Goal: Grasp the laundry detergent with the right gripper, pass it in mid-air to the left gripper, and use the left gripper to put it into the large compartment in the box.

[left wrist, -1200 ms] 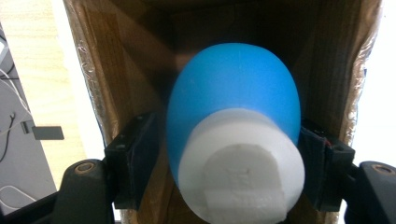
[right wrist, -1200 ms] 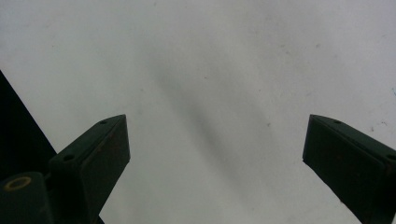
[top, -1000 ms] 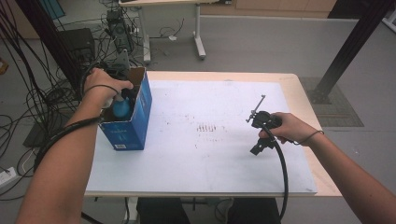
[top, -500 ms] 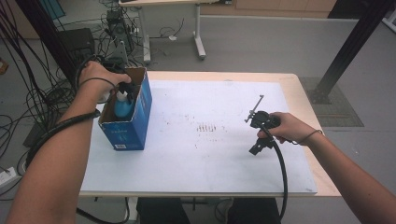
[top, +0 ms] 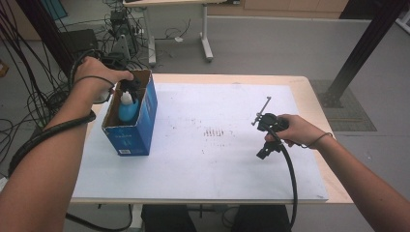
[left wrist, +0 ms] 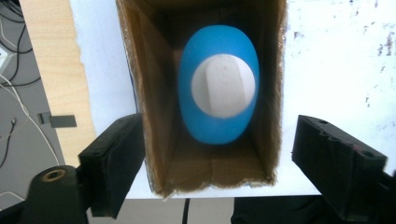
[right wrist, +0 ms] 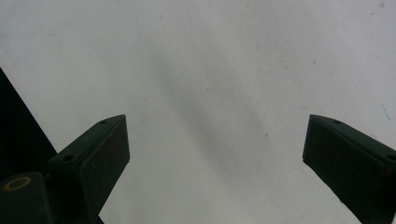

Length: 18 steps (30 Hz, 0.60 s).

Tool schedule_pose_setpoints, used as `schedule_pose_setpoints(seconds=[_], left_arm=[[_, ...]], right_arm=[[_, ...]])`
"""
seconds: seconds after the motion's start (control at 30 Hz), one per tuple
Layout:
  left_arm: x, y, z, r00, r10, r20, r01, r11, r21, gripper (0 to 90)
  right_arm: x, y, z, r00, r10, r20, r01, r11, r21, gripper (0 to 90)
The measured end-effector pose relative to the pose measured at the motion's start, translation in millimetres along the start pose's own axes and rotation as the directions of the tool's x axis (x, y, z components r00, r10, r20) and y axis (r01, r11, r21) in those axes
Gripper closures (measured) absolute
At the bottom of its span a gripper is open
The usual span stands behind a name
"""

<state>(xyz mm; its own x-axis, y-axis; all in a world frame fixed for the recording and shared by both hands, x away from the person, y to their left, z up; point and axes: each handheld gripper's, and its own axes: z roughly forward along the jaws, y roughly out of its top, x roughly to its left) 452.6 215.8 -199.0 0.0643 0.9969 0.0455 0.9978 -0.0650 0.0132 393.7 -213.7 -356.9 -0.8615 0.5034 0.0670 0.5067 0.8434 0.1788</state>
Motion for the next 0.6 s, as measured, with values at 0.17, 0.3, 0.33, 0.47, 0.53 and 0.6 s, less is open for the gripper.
schedule_pose_setpoints(seconds=[0.17,0.3,0.33,0.47,0.53,0.6], left_arm=[[-4.8,-6.9,-11.2,0.9999,0.016,0.005,-0.016,0.9999,-0.006,10.8],[-8.1,-11.6,-18.6,0.9996,0.029,0.005,-0.029,0.9996,-0.007,6.7],[-9.4,-13.1,-21.2,0.9994,0.034,0.003,-0.034,0.9994,-0.011,6.6],[-13.1,-17.3,-26.8,0.9989,0.047,-0.002,-0.047,0.9988,-0.013,6.3],[-15.4,-19.3,-28.5,0.9986,0.052,-0.004,-0.052,0.9985,-0.016,5.5],[-19.1,-21.9,-30.3,0.9973,0.073,-0.001,-0.073,0.9973,-0.01,5.7]], right_arm=[[-0.1,2.1,-0.6,1.0,0.0,-0.003,0.0,1.0,-0.001,7.3],[1.1,3.7,-2.2,1.0,-0.006,0.0,0.006,1.0,0.004,7.3],[1.3,4.0,-2.5,1.0,-0.006,0.0,0.006,1.0,0.005,7.3],[0.7,4.6,-4.5,1.0,-0.008,0.003,0.008,1.0,0.007,7.3],[0.6,4.7,-4.9,1.0,0.0,0.004,0.0,1.0,0.006,7.4],[0.8,4.4,-5.2,1.0,0.002,0.003,-0.002,1.0,0.003,7.3]])
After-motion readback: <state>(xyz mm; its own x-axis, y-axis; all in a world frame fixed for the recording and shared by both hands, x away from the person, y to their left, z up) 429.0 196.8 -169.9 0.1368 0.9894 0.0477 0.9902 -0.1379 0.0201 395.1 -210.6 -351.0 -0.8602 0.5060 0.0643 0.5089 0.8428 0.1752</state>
